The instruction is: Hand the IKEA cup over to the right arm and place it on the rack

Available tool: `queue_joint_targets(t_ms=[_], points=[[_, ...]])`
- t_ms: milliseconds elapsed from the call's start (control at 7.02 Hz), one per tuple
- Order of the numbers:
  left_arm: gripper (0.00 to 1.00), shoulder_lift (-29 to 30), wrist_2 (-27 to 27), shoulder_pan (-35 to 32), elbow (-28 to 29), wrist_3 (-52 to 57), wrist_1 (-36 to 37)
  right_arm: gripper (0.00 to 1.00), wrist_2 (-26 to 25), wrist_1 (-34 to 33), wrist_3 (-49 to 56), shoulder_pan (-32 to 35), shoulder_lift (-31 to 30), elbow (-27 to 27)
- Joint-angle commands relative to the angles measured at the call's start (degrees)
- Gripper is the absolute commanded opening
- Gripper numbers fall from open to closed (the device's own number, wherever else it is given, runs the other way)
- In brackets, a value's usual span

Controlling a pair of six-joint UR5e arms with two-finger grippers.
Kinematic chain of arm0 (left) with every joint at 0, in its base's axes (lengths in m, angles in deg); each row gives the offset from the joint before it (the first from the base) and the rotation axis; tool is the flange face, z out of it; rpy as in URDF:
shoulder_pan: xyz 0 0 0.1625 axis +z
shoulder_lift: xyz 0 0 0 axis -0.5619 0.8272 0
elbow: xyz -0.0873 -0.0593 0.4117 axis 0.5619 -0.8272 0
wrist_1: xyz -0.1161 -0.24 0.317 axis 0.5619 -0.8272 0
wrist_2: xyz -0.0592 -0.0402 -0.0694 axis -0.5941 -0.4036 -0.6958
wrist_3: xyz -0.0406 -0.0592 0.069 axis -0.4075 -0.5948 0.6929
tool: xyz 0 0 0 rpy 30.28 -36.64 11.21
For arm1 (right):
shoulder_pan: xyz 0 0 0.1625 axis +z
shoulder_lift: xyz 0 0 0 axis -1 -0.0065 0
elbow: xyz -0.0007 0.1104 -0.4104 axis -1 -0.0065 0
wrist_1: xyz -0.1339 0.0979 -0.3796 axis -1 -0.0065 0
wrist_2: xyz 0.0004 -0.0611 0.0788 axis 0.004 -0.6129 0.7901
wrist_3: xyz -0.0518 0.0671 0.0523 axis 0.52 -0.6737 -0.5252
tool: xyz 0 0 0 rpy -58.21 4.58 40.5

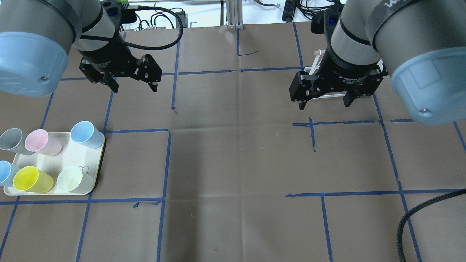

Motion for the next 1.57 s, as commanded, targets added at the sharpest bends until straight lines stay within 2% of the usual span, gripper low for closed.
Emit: queue_joint_targets(t_ms=[0,854,1139,1281,1424], points=[[1.00,0.00,0.06,0.00,0.08,0.00,0.00,1.00,0.00,0.00,0.00,0.02,0.28,0.01],[1.00,-0.09,0.06,0.00,-0.09,0.09,-0.09,1.00,-0.08,0.27,0.00,-0.07,0.11,0.62],[1.00,-0.53,0.06,0.70,-0.44,4.11,-0.09,1.00,-0.08,0.18,0.00,-0.07,0.11,0.53],[1.00,-0.62,0.06,1.84,-0.62,7.00,-0.18,1.00,-0.08,0.26,0.00,0.02,0.02,0.62],[1.00,-0.62,0.14,6.55,-0.79,12.08,-0.26,1.00,-0.08,0.35,0.00,0.02,-0.07,0.62]])
